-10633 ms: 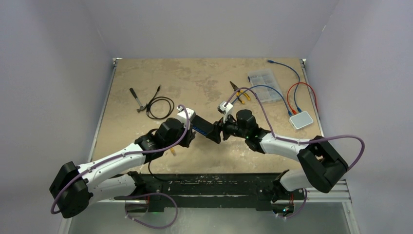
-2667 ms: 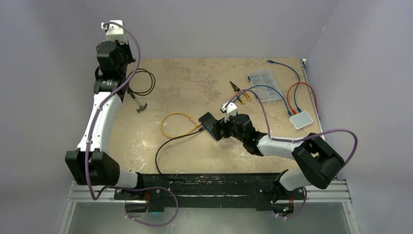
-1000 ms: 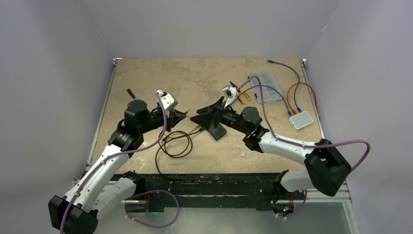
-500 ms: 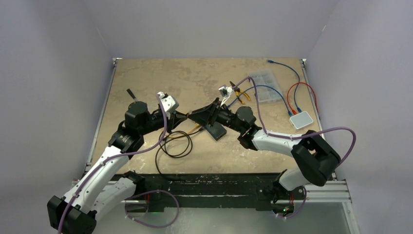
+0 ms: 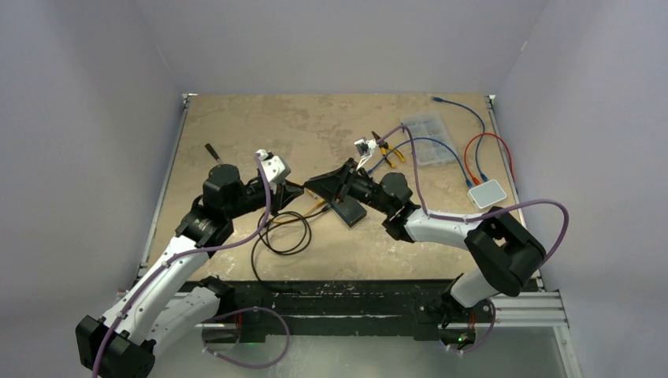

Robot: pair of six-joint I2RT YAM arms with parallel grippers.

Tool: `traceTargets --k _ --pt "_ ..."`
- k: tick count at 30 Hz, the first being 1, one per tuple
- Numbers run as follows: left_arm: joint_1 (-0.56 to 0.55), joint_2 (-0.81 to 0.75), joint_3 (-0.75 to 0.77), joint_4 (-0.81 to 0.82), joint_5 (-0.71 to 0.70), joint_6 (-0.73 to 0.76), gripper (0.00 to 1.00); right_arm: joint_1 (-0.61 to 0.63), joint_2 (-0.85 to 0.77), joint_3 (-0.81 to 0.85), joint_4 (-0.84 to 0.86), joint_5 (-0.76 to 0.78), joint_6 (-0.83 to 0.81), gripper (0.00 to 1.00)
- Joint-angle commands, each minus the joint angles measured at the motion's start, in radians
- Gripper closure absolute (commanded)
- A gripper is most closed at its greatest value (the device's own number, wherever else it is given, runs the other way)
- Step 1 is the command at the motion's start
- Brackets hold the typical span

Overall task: Insert the plug into the switch port
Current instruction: Pick up the connector from the center of the board.

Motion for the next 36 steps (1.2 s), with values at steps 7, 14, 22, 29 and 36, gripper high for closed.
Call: traceTargets --k 7,14,22,29,36 --pt "-0.015 -0.009 -0.011 0.027 0.023 0.018 1.00 0.006 0.022 0.030 0.087 0.037 0.029 0.74" --pt "-0.017 -0.004 -0.009 0.016 0.040 0.018 0.97 0.007 0.017 0.010 0.118 0.001 0.011 1.00" --pt "-0.014 -0.008 0.005 0.043 0.059 -0.093 0.61 -0.032 -0.069 -0.064 0.207 -0.106 -0.055 1.00" --pt "0.000 -0.055 -0.089 0.363 0.134 -0.462 0.53 -0.141 -0.131 -0.158 0.390 -0.288 -0.053 1.00" --pt "-0.001 -0.019 -0.262 0.913 0.201 -0.884 0.45 -0.187 -0.162 -0.185 0.508 -0.425 -0.041 1.00"
